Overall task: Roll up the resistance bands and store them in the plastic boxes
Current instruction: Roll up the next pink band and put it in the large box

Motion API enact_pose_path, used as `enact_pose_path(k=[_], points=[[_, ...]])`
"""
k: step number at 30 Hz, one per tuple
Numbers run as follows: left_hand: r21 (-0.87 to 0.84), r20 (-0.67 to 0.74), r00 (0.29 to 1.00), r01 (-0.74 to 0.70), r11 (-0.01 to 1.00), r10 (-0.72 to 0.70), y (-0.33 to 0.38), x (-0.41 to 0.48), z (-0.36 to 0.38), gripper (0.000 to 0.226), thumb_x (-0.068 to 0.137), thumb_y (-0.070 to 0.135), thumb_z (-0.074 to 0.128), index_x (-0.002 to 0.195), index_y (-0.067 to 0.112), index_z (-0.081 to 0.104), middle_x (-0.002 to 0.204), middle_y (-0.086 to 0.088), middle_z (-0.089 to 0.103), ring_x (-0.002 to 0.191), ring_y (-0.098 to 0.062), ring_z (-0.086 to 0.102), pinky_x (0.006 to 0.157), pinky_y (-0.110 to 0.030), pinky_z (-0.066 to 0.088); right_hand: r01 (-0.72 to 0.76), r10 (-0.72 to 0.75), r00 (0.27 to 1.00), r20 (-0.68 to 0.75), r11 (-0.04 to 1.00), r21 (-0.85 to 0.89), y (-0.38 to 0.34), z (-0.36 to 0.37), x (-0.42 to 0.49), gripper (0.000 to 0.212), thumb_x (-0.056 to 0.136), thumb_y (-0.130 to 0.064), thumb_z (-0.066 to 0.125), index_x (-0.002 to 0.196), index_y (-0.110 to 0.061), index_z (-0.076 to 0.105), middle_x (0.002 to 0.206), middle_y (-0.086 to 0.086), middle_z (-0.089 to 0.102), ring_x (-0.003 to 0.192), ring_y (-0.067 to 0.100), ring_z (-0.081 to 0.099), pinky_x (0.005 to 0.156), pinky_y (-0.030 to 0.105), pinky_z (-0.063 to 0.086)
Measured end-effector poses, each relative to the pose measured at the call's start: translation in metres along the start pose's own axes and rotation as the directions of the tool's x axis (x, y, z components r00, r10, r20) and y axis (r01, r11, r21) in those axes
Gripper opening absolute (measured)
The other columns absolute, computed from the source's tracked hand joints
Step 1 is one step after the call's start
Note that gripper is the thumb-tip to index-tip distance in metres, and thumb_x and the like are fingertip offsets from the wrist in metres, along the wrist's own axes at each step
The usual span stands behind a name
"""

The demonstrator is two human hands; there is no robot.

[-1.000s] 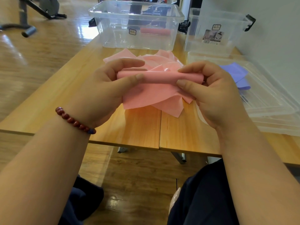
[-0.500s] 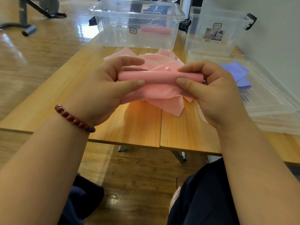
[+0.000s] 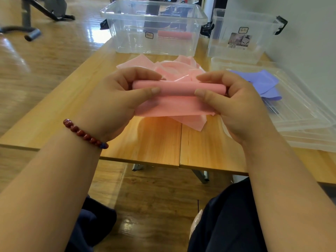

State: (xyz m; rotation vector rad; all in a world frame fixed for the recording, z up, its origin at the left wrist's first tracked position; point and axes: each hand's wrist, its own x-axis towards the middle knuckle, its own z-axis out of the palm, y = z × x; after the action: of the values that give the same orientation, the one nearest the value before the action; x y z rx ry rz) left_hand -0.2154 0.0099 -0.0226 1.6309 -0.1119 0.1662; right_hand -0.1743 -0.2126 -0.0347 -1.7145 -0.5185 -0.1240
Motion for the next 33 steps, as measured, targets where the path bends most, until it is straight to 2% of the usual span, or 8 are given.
enact_pose_path(k=[6,9,12,15,19,25,28,33], points=[[-0.034,0.060,0.996,0.060,0.998,-0.058,0.0009,-0.0011,0.0003,0.038,0.072,0.021,0.068,0.110,0.024,0.066,0.118,-0.003,0.068,0.110,-0.018,0.065,0.086,-0.029,0.055,0.086,-0.086,0.995,-0.044,0.996,-0.005,-0.0030,-0.0009,-0.0006,0.031,0.082,-0.013,0.074,0.086,-0.044,0.070,0.093,-0.019,0.068,0.095,0.009,0.064,0.079,0.024,0.054],[-0.008,0.081,0.995,0.057,0.998,-0.056,0.0038,-0.0030,0.0024,0.037,0.078,0.026,0.075,0.112,0.018,0.066,0.118,-0.008,0.067,0.110,-0.021,0.066,0.088,-0.035,0.057,0.121,-0.121,0.991,-0.064,0.993,-0.004,-0.0037,-0.0017,-0.0011,0.034,0.083,-0.006,0.072,0.088,-0.040,0.069,0.099,-0.016,0.069,0.102,0.008,0.063,0.086,0.026,0.054],[0.020,0.060,0.998,0.035,0.999,-0.036,0.0044,-0.0040,0.0043,0.034,0.076,0.023,0.068,0.109,0.016,0.066,0.114,-0.009,0.067,0.109,-0.025,0.065,0.090,-0.039,0.057,0.113,-0.111,0.992,-0.061,0.993,0.026,-0.0027,-0.0007,0.0001,0.037,0.080,-0.007,0.069,0.087,-0.043,0.071,0.106,-0.013,0.069,0.109,0.010,0.062,0.089,0.029,0.054],[0.034,0.037,0.999,0.011,0.999,-0.012,0.0011,-0.0028,0.0045,0.024,0.081,0.015,0.072,0.104,0.021,0.068,0.112,-0.008,0.067,0.109,-0.027,0.064,0.090,-0.040,0.056,0.032,-0.032,0.999,-0.004,0.998,0.055,0.0007,-0.0012,0.0009,0.038,0.077,-0.013,0.071,0.101,-0.043,0.068,0.114,-0.011,0.066,0.108,0.011,0.063,0.086,0.031,0.055],[0.061,0.020,1.000,0.011,0.998,-0.012,-0.0033,-0.0016,0.0039,0.025,0.079,0.016,0.067,0.103,0.025,0.068,0.113,-0.006,0.065,0.109,-0.026,0.063,0.091,-0.042,0.056,-0.027,0.029,0.999,-0.034,0.998,0.054,0.0025,-0.0026,0.0017,0.027,0.078,-0.027,0.075,0.101,-0.039,0.068,0.107,-0.008,0.067,0.100,0.014,0.066,0.079,0.029,0.055],[-0.009,0.081,0.992,0.102,0.995,-0.101,-0.0028,-0.0012,0.0039,0.037,0.076,0.020,0.078,0.111,0.021,0.065,0.119,-0.009,0.063,0.109,-0.023,0.066,0.086,-0.031,0.056,0.042,-0.041,0.997,-0.068,0.999,0.016,-0.0015,-0.0018,-0.0004,0.030,0.083,-0.008,0.074,0.087,-0.037,0.069,0.094,-0.018,0.069,0.093,0.002,0.064,0.079,0.023,0.054],[0.031,0.040,0.996,0.084,0.996,-0.085,-0.0031,-0.0003,0.0052,0.032,0.075,0.030,0.079,0.104,0.019,0.070,0.114,-0.008,0.068,0.109,-0.023,0.066,0.089,-0.037,0.056,0.062,-0.061,0.996,-0.071,0.998,0.009,-0.0008,-0.0013,-0.0003,0.032,0.081,-0.005,0.074,0.086,-0.036,0.069,0.101,-0.012,0.070,0.101,0.008,0.065,0.085,0.029,0.055],[0.042,-0.002,1.000,0.020,0.999,-0.020,-0.0036,-0.0003,0.0036,0.024,0.072,0.022,0.071,0.096,0.024,0.072,0.111,-0.006,0.068,0.109,-0.026,0.065,0.092,-0.046,0.056,-0.003,0.003,1.000,-0.006,1.000,0.017,0.0006,-0.0027,0.0004,0.035,0.078,-0.016,0.075,0.102,-0.039,0.065,0.111,-0.008,0.067,0.104,0.012,0.064,0.085,0.034,0.057]])
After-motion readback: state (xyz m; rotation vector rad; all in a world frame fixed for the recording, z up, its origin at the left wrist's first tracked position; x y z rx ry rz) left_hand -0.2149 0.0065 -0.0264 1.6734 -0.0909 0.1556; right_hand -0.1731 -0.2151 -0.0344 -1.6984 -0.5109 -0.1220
